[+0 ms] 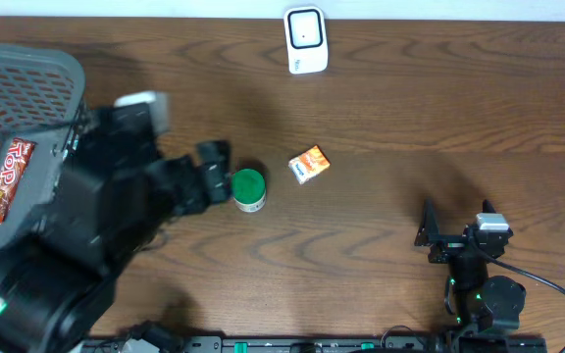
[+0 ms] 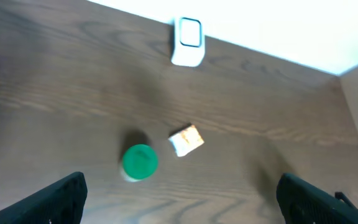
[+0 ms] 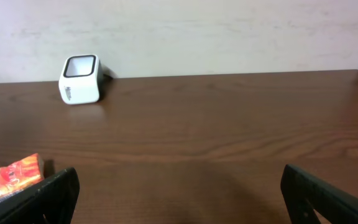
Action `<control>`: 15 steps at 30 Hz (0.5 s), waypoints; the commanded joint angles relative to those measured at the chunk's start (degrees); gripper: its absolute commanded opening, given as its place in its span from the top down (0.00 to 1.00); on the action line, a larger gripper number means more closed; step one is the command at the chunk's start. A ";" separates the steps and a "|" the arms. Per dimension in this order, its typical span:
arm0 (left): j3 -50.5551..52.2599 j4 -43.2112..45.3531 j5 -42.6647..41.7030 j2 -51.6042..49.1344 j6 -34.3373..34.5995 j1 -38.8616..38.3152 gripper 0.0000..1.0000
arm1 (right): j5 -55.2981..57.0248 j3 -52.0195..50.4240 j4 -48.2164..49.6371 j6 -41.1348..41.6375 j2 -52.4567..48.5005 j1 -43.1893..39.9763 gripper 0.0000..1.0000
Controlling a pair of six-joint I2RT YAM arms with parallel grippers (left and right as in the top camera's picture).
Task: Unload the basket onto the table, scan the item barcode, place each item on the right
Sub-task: 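Place the tissue pack on the table and retract the left arm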
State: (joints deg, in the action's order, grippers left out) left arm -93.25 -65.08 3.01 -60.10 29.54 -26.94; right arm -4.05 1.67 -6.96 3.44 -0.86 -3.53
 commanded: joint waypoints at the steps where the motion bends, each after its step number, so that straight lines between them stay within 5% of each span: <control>1: -0.96 -2.64 2.91 2.12 -1.01 2.12 0.02 | 0.13 0.24 -0.55 0.15 0.11 -0.50 0.01; 7: -0.96 -7.80 13.00 6.12 1.40 5.03 0.02 | 0.13 0.24 -0.55 0.15 0.11 -0.50 0.01; 15: -0.96 -9.62 16.44 6.51 1.42 7.52 0.02 | 0.13 0.24 -0.55 0.15 0.11 -0.50 0.01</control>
State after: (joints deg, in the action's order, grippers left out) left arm -93.34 -74.35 16.47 -53.15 30.22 -20.23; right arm -4.05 1.67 -6.96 3.44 -0.86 -3.53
